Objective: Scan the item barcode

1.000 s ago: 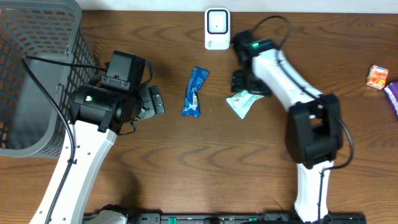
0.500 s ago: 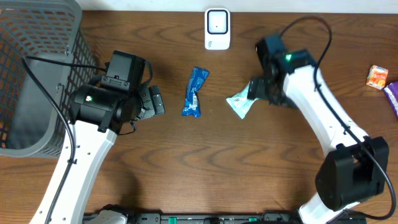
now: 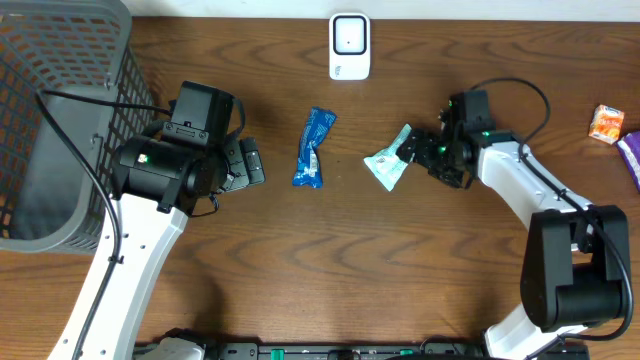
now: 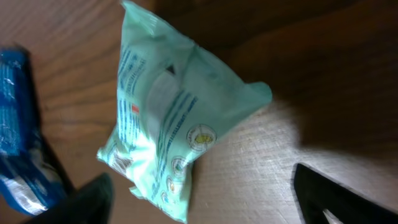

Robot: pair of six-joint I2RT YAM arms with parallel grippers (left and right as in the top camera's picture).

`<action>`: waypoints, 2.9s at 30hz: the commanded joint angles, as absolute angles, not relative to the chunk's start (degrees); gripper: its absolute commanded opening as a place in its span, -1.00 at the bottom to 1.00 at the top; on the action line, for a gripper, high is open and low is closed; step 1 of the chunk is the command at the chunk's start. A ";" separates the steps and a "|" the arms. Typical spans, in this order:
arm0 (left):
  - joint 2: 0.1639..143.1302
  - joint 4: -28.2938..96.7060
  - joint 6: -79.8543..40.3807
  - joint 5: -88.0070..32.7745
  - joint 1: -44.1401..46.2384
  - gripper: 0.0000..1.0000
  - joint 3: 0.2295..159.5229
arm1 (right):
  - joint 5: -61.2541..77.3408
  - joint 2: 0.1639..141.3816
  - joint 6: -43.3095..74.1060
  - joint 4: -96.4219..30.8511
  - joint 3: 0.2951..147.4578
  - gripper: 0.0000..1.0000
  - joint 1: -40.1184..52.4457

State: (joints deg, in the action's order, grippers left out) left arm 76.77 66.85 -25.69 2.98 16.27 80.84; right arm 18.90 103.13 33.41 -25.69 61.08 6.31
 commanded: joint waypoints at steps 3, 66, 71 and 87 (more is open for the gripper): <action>77.08 67.00 -26.22 3.68 16.03 0.96 80.73 | 27.83 102.54 38.11 -18.98 54.94 0.63 5.80; 77.08 67.00 -26.22 3.70 16.03 0.96 80.73 | -52.14 118.52 11.94 -38.33 74.15 -0.53 34.46; 77.08 67.00 -26.24 3.70 16.03 0.96 80.73 | -50.57 118.50 15.16 -38.17 75.22 0.18 40.23; 77.10 67.00 -26.22 3.68 16.03 0.96 80.73 | -11.44 118.39 16.29 -61.56 106.72 0.48 23.64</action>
